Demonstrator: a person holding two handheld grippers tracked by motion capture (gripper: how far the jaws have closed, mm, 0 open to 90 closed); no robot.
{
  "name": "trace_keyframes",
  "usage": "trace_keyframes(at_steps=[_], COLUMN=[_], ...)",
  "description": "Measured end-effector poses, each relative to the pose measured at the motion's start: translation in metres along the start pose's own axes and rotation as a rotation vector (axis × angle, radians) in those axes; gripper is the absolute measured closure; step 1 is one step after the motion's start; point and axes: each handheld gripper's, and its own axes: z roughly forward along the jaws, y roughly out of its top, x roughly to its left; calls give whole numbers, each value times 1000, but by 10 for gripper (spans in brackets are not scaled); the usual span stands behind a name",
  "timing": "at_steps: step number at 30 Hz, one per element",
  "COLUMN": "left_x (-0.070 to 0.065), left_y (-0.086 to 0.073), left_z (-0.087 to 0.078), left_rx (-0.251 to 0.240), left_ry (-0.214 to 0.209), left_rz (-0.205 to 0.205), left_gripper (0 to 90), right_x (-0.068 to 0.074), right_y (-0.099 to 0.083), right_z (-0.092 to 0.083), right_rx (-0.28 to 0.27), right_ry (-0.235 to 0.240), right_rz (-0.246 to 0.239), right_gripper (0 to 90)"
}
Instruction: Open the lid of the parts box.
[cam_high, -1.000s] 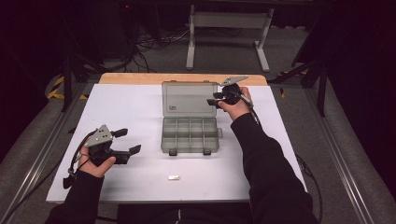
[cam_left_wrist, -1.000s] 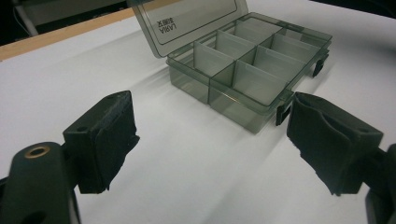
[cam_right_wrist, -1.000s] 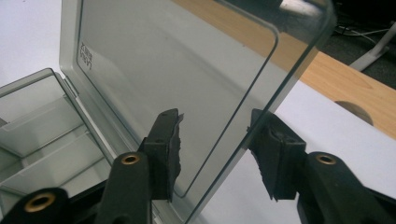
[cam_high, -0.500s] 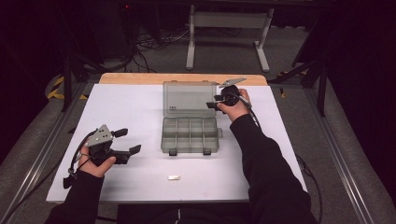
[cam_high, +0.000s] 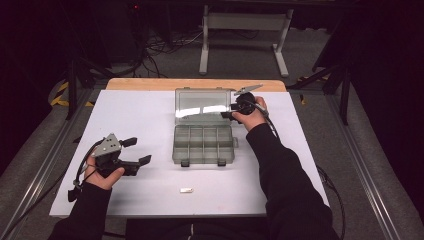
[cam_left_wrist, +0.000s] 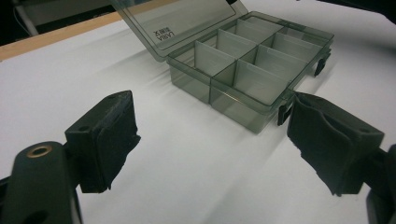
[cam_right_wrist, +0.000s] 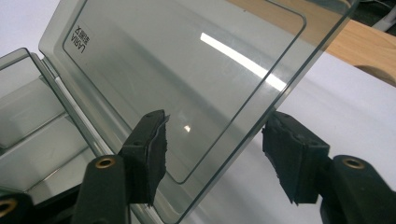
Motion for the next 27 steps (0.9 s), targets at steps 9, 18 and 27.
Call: trace_keyframes(at_steps=[9,18,27], left_x=[1,1,3], left_y=[0,2,4], left_z=[0,0,2], left_rx=[0,-3,-3], left_ry=[-1,-2,1], left_rz=[1,9,6], left_gripper=[168,168,169], right_x=[-2,-2,10], right_y=[-3,-6,-5], right_z=[2,-2,-29], right_rx=[14,18,-25], right_ry=[5,-8,20], right_rz=[14,15,2], right_gripper=[405,400,366])
